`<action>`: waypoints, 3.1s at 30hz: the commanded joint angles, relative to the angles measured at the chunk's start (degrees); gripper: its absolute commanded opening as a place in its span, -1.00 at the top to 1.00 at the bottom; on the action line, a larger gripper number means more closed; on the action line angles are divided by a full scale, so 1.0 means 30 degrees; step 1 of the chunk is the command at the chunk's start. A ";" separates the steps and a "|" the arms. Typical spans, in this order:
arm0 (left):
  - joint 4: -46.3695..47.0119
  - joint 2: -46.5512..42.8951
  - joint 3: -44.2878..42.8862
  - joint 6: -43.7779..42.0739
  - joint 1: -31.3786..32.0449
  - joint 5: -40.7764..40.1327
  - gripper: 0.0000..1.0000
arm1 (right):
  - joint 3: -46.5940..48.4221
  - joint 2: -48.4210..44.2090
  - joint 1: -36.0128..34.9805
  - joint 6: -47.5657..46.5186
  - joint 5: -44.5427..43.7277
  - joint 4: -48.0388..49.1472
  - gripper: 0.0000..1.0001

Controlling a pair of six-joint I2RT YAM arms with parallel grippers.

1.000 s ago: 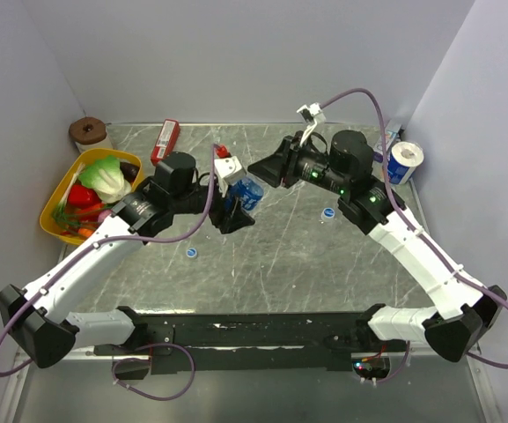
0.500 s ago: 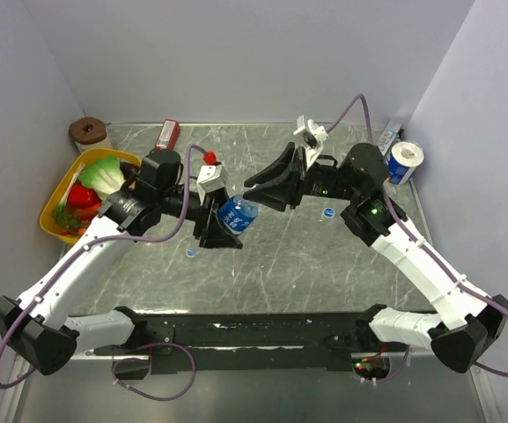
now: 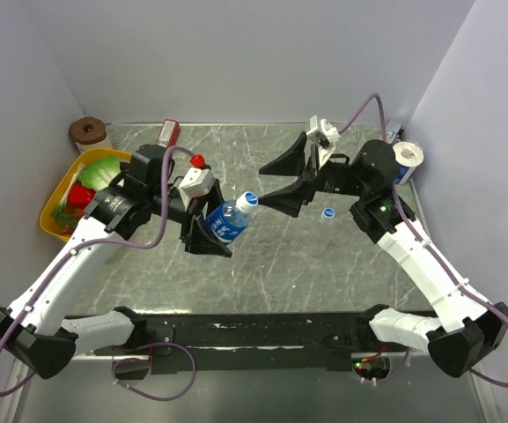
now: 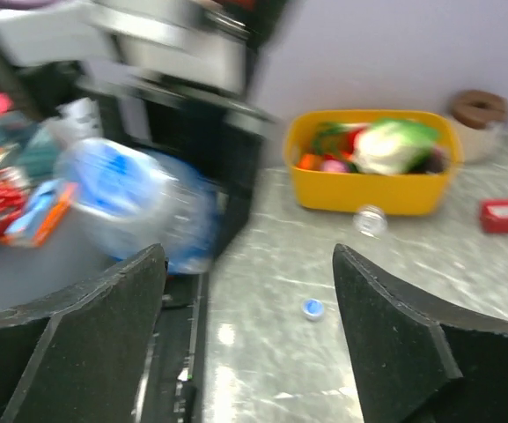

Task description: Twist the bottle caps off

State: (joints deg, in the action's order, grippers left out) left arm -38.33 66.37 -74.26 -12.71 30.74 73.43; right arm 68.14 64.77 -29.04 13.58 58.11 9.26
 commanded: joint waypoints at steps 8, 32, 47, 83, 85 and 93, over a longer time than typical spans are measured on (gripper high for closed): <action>0.3689 -0.1409 0.0287 0.1737 0.0212 -0.3607 0.12 | -0.0214 -0.1669 0.0802 -0.0280 -0.1467 -0.1031 -0.99; 0.4338 0.0435 0.1023 0.2860 0.2584 -1.4310 0.19 | 0.3975 0.1259 0.0247 0.3207 -0.9025 -0.6247 -0.96; 0.4133 0.0612 0.0994 0.2713 0.2702 -1.5218 0.20 | 0.4299 0.2315 -0.0458 0.3499 -0.7973 -0.6308 -0.10; 0.1556 -0.1205 -0.0296 -0.0509 0.0065 0.0721 0.16 | 0.2395 0.1817 -0.0282 0.0042 0.2078 -0.2383 0.05; 0.1467 -0.1088 -0.0296 -0.0539 0.0065 0.0166 0.16 | 0.2336 0.1759 -0.0253 0.0100 0.1873 -0.2411 -0.27; 0.1407 -0.0795 -0.0091 -0.0510 0.0036 -0.1126 0.15 | 0.2102 0.1290 -0.0223 0.0862 0.1754 -0.1387 -0.69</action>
State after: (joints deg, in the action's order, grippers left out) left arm -36.56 64.86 -72.64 -11.94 30.57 68.27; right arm 74.59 70.22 -30.11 15.55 64.93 2.48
